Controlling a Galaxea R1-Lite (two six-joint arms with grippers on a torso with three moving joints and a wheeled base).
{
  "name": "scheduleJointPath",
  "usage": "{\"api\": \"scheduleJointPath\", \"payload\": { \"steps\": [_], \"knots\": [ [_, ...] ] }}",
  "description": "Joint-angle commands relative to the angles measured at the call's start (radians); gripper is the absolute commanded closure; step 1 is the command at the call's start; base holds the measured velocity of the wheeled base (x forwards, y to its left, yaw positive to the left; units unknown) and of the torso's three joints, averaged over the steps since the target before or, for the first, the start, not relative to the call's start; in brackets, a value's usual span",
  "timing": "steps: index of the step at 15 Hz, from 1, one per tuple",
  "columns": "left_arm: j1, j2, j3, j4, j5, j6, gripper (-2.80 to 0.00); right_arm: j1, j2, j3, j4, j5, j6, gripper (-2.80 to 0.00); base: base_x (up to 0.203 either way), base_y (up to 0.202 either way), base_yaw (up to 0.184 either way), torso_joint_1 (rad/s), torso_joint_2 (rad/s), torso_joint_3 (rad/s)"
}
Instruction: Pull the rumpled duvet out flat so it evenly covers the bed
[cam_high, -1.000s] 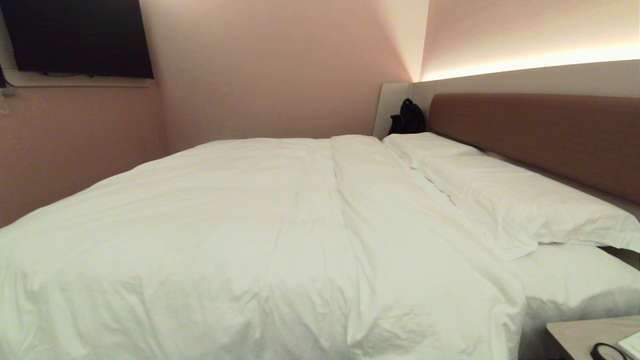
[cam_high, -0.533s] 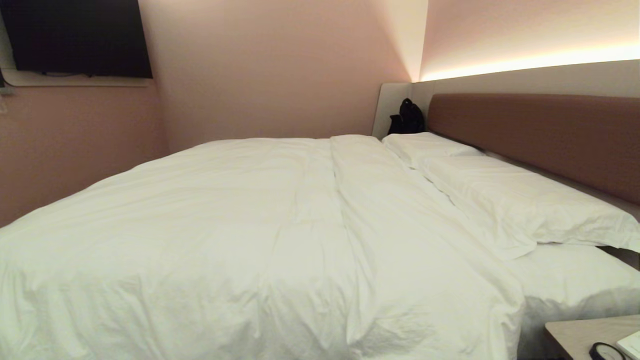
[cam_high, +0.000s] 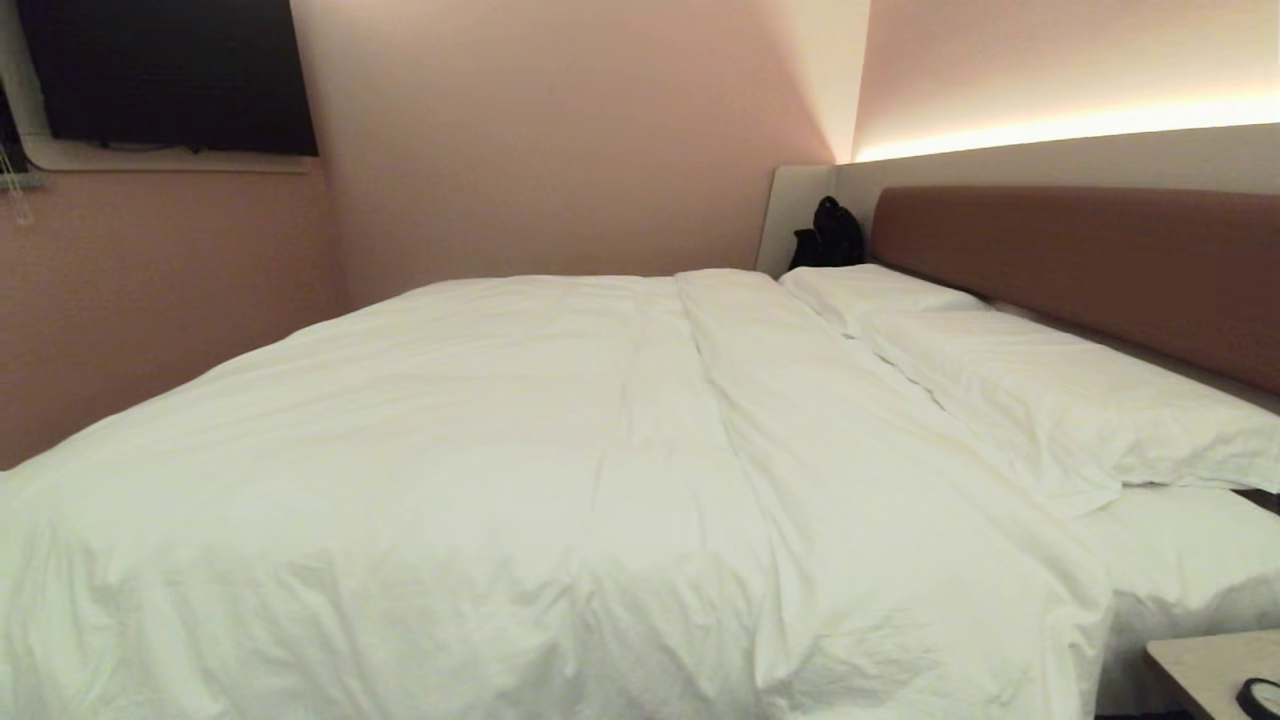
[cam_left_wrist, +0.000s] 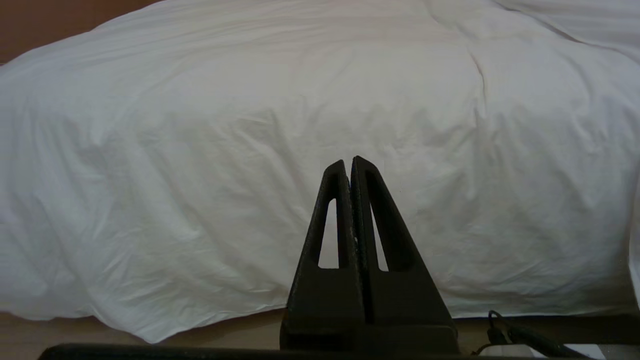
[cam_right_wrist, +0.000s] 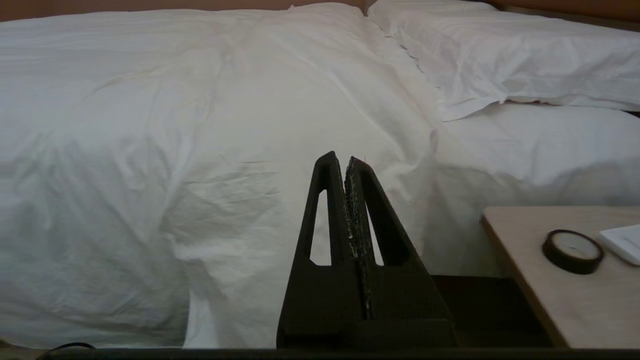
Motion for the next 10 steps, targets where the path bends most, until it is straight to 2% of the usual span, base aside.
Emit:
{"api": "scheduleJointPath", "payload": {
  "steps": [1,10],
  "knots": [
    [0.002,0.000,0.000,0.001,0.000,0.001,0.00,0.000,0.000,0.000,-0.001,0.000,0.000,0.00,0.000,0.196,-0.001,0.002,0.00,-0.001],
    [0.000,0.000,0.000,0.001,0.000,-0.004,0.00,0.000,0.000,0.000,-0.001,0.000,0.000,0.00,0.000,0.194,0.001,0.001,0.00,0.002]
  ]
}}
